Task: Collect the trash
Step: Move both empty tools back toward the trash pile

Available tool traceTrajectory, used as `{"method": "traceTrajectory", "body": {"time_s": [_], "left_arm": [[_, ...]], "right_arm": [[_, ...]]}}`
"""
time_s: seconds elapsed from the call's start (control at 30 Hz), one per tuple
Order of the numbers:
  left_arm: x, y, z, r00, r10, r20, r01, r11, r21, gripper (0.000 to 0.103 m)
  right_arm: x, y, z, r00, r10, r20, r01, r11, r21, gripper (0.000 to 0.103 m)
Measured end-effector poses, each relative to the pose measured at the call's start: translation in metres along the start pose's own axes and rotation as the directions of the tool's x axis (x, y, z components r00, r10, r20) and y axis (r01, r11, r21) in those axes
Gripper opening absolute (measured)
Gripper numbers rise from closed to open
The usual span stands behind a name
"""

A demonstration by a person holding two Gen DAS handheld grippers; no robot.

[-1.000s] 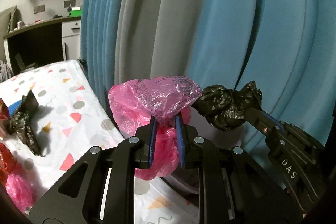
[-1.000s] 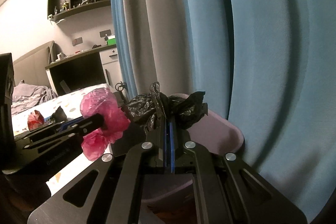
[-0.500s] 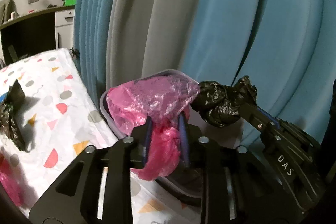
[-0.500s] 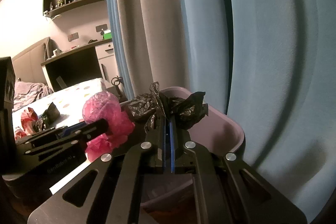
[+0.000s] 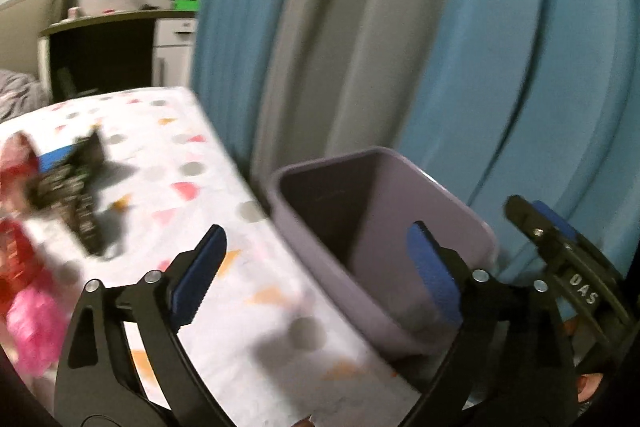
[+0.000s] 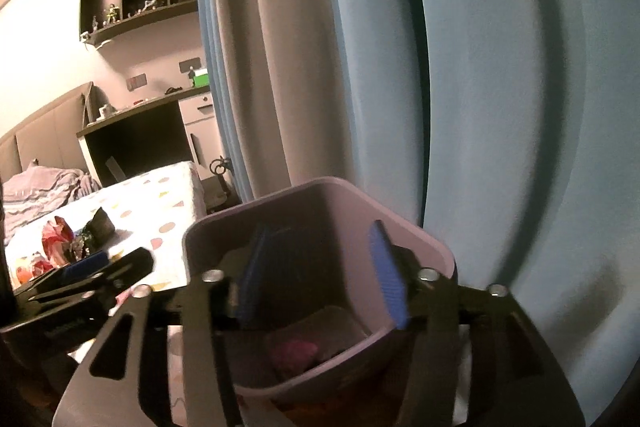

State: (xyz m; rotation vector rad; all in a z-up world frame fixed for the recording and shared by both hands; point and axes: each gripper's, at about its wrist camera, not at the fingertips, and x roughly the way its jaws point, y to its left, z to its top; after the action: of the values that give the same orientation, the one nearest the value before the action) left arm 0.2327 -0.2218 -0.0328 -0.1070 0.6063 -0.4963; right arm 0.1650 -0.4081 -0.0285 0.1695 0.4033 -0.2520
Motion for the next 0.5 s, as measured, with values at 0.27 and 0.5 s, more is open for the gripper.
{"method": "traceTrajectory", "body": {"time_s": [0.27,0.5], "left_arm": [[-0.06,0.026,-0.019,0.987,0.147,0.066,-0.145,0.989,-0.034,0.096],[-0.119,0.047,-0.041,0.957,0.27,0.106,-0.267,0.963,-0.044,0.096]], "right_arm": [[-0.029,0.022,-0.006,0.998,0.026,0.051,-0.024,0.999,-0.046,0.077],[-0.052,0.046,-0.016,0.994,0.093,0.05,-0.09,0.994,-0.056,0.079]]}}
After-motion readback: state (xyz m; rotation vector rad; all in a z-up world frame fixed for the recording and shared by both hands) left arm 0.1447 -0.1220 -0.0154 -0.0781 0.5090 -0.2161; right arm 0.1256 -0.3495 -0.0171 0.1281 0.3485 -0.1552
